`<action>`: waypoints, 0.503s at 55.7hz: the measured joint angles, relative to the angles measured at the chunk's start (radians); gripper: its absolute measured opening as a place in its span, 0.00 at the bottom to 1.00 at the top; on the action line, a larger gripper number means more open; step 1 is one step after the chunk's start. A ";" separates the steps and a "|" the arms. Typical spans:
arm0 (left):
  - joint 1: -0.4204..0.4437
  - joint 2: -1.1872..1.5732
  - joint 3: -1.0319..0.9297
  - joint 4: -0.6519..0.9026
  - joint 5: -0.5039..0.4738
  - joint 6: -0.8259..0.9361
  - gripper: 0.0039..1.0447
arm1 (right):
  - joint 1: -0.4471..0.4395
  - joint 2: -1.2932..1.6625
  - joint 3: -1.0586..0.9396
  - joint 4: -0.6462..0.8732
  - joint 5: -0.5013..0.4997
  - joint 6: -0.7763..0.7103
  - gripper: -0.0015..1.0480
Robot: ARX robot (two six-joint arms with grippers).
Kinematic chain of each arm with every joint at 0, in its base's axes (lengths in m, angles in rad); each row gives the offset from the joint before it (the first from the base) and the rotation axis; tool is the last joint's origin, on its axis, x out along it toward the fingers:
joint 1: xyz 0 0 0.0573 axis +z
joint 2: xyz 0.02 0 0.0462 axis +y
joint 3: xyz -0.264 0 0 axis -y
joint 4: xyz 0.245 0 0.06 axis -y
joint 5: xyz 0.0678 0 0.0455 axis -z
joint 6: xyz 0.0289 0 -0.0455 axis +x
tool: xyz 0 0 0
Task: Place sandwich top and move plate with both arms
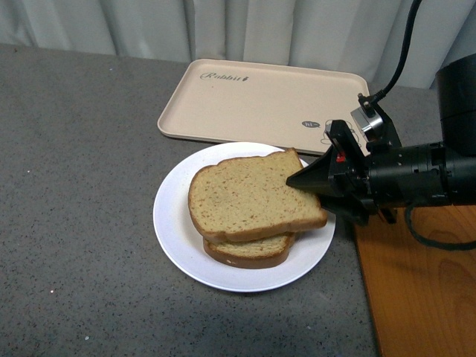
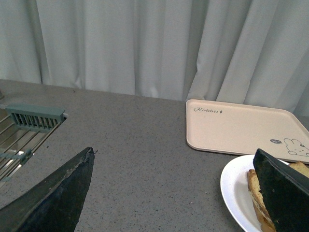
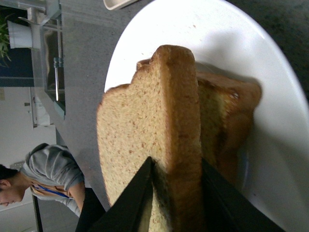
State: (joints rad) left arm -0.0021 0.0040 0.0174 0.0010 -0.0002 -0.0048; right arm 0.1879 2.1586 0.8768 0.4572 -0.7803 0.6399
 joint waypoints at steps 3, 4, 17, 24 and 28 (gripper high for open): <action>0.000 0.000 0.000 0.000 0.000 0.000 0.94 | -0.010 -0.024 -0.021 -0.025 0.014 -0.013 0.39; 0.000 0.000 0.000 0.000 0.000 0.000 0.94 | -0.013 -0.031 -0.026 -0.028 0.018 -0.016 0.41; 0.000 0.000 0.000 0.000 0.000 0.000 0.94 | -0.112 -0.280 -0.163 -0.075 0.169 -0.079 0.78; 0.000 0.000 0.000 0.000 0.000 0.000 0.94 | -0.159 -0.431 -0.239 -0.126 0.322 -0.127 0.93; 0.000 0.000 0.000 0.000 0.000 0.000 0.94 | -0.179 -0.530 -0.282 -0.172 0.430 -0.172 0.91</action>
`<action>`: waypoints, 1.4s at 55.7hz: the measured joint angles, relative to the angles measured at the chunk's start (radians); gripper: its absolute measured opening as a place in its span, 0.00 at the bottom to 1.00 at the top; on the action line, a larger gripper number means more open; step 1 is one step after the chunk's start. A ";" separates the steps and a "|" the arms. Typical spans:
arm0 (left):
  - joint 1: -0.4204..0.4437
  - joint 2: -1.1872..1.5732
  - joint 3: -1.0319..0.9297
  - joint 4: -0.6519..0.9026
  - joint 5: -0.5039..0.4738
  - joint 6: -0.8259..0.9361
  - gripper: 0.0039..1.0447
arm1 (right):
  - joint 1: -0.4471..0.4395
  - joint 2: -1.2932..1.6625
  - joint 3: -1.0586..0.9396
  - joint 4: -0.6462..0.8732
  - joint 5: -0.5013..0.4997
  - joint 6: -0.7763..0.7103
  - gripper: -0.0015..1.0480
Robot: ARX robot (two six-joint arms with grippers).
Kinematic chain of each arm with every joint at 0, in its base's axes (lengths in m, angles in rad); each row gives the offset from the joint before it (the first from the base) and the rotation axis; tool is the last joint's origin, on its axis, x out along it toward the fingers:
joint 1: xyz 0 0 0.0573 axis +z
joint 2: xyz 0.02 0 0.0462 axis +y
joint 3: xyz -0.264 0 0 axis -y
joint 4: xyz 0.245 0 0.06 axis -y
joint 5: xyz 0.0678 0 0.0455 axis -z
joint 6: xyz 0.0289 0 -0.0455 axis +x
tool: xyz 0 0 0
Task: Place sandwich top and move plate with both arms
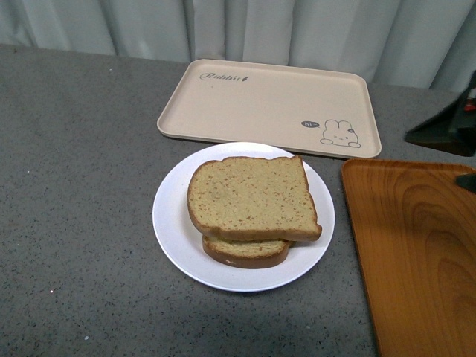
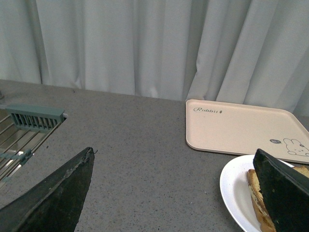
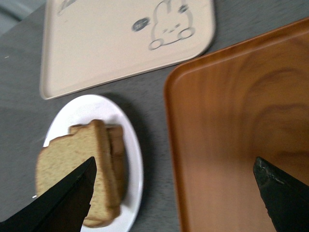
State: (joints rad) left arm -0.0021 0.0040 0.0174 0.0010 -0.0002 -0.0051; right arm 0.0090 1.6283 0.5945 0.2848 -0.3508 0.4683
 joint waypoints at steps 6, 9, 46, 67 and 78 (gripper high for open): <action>0.000 0.000 0.000 0.000 0.000 0.000 0.94 | -0.007 -0.146 -0.066 -0.009 0.187 -0.071 0.91; 0.000 0.000 0.000 0.000 0.000 0.000 0.94 | -0.007 -0.187 -0.121 0.092 0.290 -0.141 0.88; 0.000 -0.001 0.000 0.000 0.000 0.000 0.94 | -0.009 -0.612 -0.531 0.650 0.352 -0.465 0.01; 0.000 -0.001 0.000 0.000 0.000 0.000 0.94 | -0.009 -0.900 -0.583 0.418 0.351 -0.465 0.01; 0.000 -0.001 0.000 0.000 0.000 0.000 0.94 | -0.009 -1.026 -0.589 0.304 0.351 -0.465 0.01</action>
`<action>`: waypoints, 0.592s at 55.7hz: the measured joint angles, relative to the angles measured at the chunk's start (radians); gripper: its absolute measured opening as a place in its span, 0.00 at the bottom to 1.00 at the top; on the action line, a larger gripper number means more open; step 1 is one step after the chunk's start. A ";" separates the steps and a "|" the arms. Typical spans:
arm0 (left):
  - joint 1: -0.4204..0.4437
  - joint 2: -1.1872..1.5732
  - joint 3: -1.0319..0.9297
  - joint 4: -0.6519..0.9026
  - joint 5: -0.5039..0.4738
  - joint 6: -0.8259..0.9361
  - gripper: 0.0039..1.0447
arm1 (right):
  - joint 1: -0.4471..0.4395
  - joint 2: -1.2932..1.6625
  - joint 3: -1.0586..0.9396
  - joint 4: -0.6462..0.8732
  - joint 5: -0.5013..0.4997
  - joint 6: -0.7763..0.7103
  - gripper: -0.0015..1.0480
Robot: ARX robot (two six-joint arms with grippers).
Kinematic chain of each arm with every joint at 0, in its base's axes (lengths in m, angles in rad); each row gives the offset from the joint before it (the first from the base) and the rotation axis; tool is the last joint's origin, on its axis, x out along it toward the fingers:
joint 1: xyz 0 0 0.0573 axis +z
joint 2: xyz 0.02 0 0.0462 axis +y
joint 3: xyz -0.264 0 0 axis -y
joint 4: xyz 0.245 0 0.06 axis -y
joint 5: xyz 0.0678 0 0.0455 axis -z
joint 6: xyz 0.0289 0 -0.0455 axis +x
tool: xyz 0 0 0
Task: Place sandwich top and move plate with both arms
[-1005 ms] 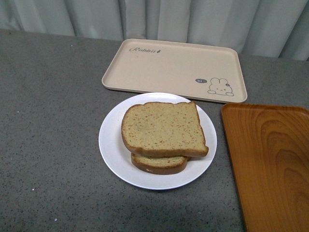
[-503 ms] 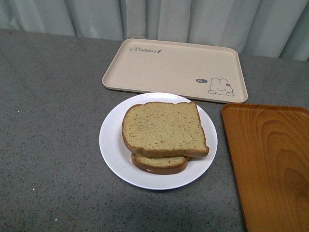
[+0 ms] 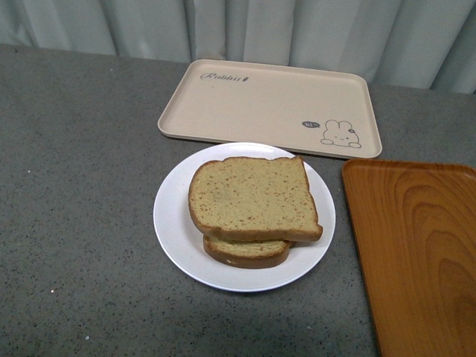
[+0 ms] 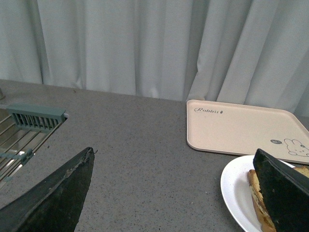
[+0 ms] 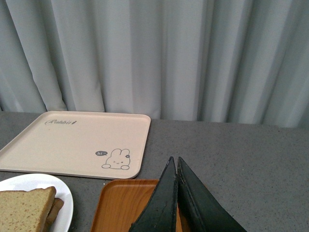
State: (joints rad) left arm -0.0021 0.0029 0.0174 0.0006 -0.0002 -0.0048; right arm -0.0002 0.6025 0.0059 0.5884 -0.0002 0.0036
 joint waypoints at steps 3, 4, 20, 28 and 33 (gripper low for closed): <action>0.000 0.000 0.000 0.000 0.000 0.000 0.94 | 0.000 -0.026 0.000 -0.023 0.000 0.000 0.01; 0.000 0.000 0.000 0.000 0.000 0.000 0.94 | 0.000 -0.039 0.000 -0.035 0.000 0.000 0.01; 0.000 0.000 0.000 0.000 0.000 0.000 0.94 | 0.000 -0.202 0.000 -0.187 0.000 0.000 0.01; 0.000 0.000 0.000 0.000 0.000 0.000 0.94 | 0.000 -0.284 0.000 -0.266 0.000 0.000 0.01; 0.000 0.000 0.000 0.000 0.000 0.000 0.94 | 0.000 -0.314 0.000 -0.297 0.000 0.000 0.01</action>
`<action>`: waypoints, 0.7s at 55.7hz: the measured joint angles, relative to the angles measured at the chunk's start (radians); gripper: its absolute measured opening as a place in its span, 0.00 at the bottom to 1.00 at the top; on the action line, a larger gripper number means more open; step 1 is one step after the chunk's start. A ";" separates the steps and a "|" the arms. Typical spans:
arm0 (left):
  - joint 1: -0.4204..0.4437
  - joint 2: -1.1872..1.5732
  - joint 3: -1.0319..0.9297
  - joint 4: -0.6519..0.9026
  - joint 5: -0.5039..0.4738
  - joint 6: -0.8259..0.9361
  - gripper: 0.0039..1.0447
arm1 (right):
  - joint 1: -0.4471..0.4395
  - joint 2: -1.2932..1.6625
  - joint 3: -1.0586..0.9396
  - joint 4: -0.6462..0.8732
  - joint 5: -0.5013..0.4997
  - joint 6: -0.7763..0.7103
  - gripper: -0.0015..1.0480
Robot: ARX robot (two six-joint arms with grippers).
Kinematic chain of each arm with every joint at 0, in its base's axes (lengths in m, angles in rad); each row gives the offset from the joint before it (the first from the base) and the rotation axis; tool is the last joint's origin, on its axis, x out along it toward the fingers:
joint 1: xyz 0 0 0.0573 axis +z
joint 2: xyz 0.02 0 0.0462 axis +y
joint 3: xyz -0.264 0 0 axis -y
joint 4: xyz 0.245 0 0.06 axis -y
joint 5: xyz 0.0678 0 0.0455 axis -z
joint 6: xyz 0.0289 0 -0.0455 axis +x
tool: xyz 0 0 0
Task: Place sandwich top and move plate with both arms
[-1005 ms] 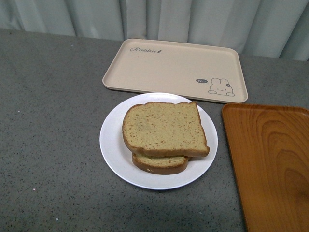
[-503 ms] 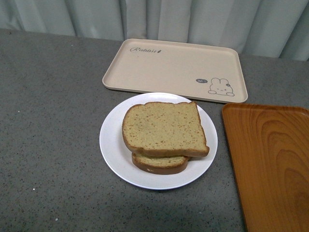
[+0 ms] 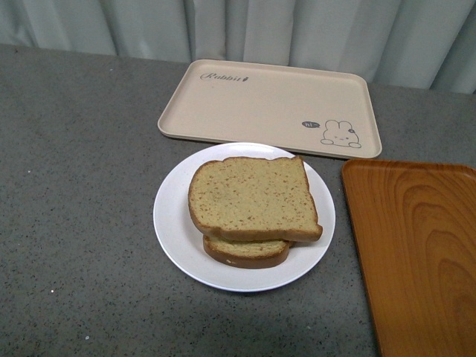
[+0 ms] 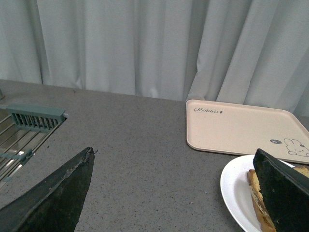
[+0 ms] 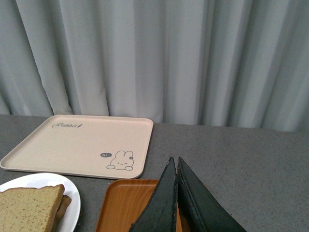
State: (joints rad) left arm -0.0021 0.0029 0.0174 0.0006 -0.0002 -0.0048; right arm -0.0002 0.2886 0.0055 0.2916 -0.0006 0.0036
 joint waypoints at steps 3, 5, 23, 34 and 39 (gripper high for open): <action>0.000 0.000 0.000 0.000 0.000 0.000 0.94 | 0.000 -0.024 0.000 -0.023 0.000 0.000 0.01; 0.000 0.000 0.000 0.000 0.000 0.000 0.94 | 0.000 -0.040 0.000 -0.039 0.000 0.000 0.01; 0.000 0.000 0.000 0.000 0.000 0.000 0.94 | 0.000 -0.199 0.001 -0.227 0.000 0.000 0.01; 0.000 0.000 0.000 0.000 0.000 0.000 0.94 | 0.000 -0.283 0.001 -0.289 0.000 -0.001 0.01; 0.000 0.000 0.000 0.000 0.000 0.000 0.94 | 0.000 -0.283 0.001 -0.290 0.000 0.000 0.01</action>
State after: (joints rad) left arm -0.0021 0.0029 0.0174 0.0006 -0.0002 -0.0048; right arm -0.0002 0.0051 0.0063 0.0021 -0.0010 0.0032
